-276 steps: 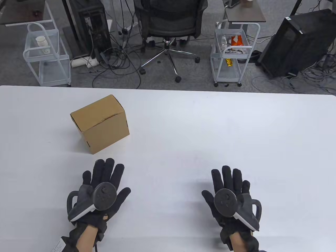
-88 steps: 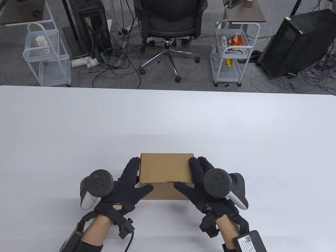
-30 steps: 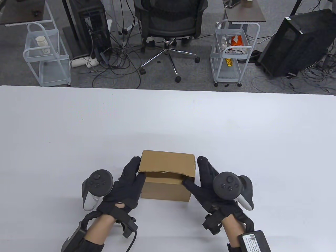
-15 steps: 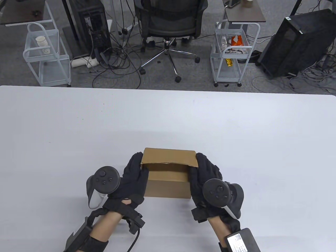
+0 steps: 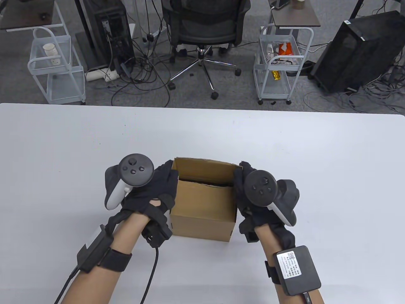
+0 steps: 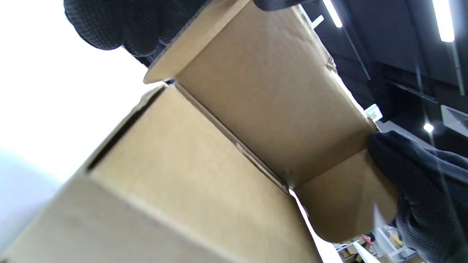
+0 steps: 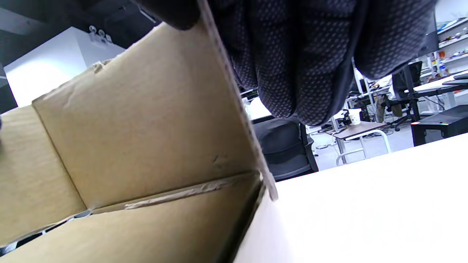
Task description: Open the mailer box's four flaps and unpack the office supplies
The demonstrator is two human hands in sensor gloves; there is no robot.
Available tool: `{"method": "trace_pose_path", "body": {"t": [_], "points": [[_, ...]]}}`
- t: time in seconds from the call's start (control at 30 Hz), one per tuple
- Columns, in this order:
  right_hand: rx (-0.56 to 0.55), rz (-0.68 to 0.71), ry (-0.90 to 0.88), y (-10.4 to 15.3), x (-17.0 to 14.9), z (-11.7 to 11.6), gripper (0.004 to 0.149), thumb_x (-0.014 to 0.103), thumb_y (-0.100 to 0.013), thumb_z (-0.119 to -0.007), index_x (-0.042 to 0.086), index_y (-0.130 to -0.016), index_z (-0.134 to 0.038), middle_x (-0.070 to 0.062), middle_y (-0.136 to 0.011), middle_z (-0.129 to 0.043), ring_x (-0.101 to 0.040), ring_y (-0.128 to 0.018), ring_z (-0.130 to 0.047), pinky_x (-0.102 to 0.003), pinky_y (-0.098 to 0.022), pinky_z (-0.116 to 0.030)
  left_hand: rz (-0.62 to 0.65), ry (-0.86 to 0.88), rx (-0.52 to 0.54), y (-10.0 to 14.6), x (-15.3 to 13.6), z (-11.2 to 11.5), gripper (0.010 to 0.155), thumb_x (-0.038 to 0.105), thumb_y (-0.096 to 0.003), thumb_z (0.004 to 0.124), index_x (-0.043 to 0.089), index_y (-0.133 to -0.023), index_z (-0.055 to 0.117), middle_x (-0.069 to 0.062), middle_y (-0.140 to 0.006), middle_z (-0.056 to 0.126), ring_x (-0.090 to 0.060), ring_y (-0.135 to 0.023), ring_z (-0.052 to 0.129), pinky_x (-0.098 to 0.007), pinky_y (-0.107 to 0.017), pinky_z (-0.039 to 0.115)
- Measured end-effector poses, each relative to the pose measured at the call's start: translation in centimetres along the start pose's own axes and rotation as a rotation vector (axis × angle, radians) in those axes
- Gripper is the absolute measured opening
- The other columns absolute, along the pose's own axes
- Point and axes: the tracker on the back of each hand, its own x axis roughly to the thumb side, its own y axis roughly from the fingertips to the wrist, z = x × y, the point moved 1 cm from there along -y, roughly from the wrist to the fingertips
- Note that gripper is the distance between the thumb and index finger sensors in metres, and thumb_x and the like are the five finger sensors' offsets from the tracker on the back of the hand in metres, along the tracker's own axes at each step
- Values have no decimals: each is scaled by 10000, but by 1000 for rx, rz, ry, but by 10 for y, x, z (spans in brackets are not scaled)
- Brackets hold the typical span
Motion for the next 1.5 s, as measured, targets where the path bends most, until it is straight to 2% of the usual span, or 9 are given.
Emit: {"method": "trace_pose_path", "body": {"t": [0.17, 0.33, 0.43, 0.57, 0.7, 0.87, 1.1, 1.33, 1.5], "points": [[16, -5, -25, -1, -12, -8, 538, 354, -634, -565, 15, -1015, -736, -266, -948, -929, -511, -781, -967, -687, -625, -721, -14, -26, -34, -11, -5, -1, 610, 322, -620, 550, -47, -1105, 527, -364, -1144, 570, -639, -1023, 668, -671, -688, 689], [51, -1, 3, 7, -29, -38, 546, 360, -630, -558, 42, -1063, -658, -274, -999, -876, -523, -817, -937, -692, -641, -705, -9, 15, -52, -17, -30, 21, 622, 320, -616, 562, -50, -1111, 493, -373, -1150, 541, -658, -1018, 655, -679, -679, 693], [71, 13, -96, 13, -38, -53, 567, 351, -629, -541, 44, -1105, -554, -296, -1059, -793, -545, -866, -884, -703, -654, -678, 18, 76, -36, -16, -41, 32, 632, 326, -616, 569, -52, -1113, 471, -374, -1154, 522, -653, -1027, 637, -677, -682, 687], [77, 8, -217, 22, -51, -68, 588, 364, -629, -523, 59, -1129, -479, -318, -1094, -734, -563, -883, -857, -708, -657, -668, 69, 231, -38, -12, -57, 47, 675, 362, -616, 583, -53, -1120, 412, -378, -1163, 468, -649, -1047, 582, -684, -694, 653], [113, 22, -419, 30, -61, -87, 671, 416, -627, -489, -15, -1130, -381, -368, -1105, -676, -586, -886, -844, -716, -652, -671, 163, 455, -82, -12, -79, 68, 777, 447, -618, 602, -18, -1144, 269, -367, -1197, 282, -643, -1097, 373, -755, -702, 483], [186, 42, -695, 37, -70, -105, 773, 482, -630, -483, -67, -1133, -274, -451, -1161, -449, -685, -927, -716, -770, -650, -621, 191, 777, -101, -11, -95, 87, 780, 444, -631, 601, 46, -1160, 189, -315, -1208, 105, -597, -1106, 161, -777, -697, 313], [247, -19, -794, 48, -69, -115, 783, 513, -647, -457, -18, -1148, -173, -408, -1210, -292, -743, -952, -603, -791, -627, -638, 171, 919, -144, -5, -104, 102, 720, 409, -641, 557, 147, -1165, 140, -250, -1210, 22, -606, -1087, 83, -738, -688, 198], [280, -46, -893, 48, -71, -122, 780, 518, -651, -440, -3, -1147, -140, -398, -1218, -233, -751, -987, -498, -788, -647, -609, 202, 918, -146, -3, -102, 104, 725, 404, -644, 528, 134, -1159, 95, -265, -1198, -36, -594, -1098, 62, -744, -685, 165], [270, -1, -910, 46, -73, -119, 767, 507, -651, -452, 18, -1146, -129, -372, -1227, -208, -738, -1012, -458, -790, -673, -567, 257, 881, -149, -2, -98, 102, 737, 390, -640, 538, 127, -1143, 68, -251, -1193, -50, -582, -1102, 50, -751, -684, 163]]}}
